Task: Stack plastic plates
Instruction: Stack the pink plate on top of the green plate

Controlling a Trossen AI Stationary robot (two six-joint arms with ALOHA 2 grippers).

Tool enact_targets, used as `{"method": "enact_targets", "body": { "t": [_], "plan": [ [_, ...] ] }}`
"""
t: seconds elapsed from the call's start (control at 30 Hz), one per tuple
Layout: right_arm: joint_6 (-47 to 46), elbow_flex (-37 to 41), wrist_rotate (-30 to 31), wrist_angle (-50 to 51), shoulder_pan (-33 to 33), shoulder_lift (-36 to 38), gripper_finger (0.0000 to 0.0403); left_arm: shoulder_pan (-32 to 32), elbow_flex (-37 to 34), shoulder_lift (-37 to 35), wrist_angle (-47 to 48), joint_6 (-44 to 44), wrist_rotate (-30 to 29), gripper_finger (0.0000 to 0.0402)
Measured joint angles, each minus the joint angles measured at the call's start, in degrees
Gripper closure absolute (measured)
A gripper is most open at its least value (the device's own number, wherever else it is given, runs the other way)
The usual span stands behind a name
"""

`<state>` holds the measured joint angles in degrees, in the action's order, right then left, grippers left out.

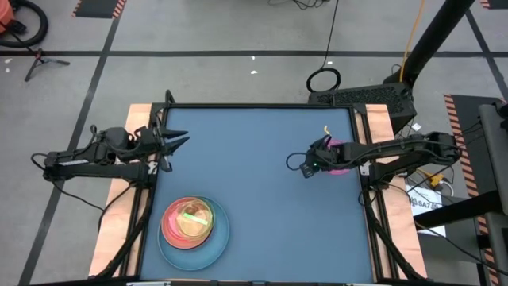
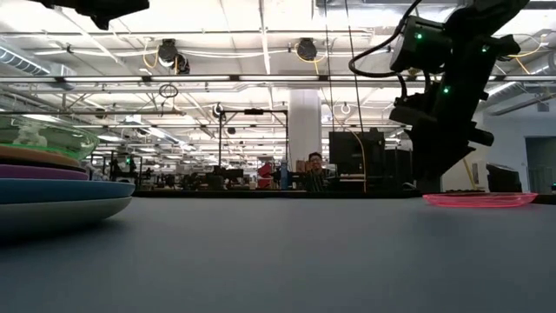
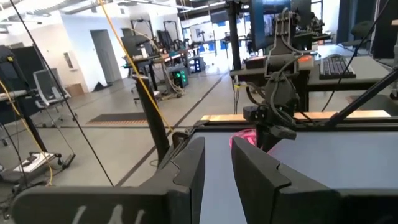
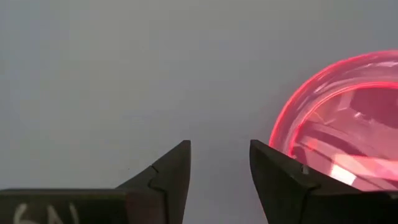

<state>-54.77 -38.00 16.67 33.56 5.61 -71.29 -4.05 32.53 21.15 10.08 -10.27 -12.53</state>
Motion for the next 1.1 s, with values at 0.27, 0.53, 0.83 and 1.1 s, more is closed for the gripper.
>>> {"method": "enact_targets", "body": {
  "t": [0.27, 0.53, 0.83, 1.1],
  "plan": [
    [-1.4, 0.0, -0.4, -0.1, 0.0, 0.0, 0.0247, 0.0, 0.0, 0.0, 0.5, 0.3, 0.0, 0.0314],
    [-3.6, 0.0, -0.1, -3.3, -1.0, -0.9, 0.0248, 0.0, 0.0, 0.0, 0.5, 0.1, 0.0, 0.0314],
    [-5.8, -0.1, 0.0, -4.1, -3.1, -8.5, 0.0248, 0.0, 0.0, 0.0, 0.5, 0.0, 0.0, 0.0314],
    [-8.2, -0.3, 2.9, -3.0, -3.1, -12.8, 0.0248, 0.0, 0.0, 0.0, 0.5, 0.0, 0.0, 0.0314]
  ]
}}
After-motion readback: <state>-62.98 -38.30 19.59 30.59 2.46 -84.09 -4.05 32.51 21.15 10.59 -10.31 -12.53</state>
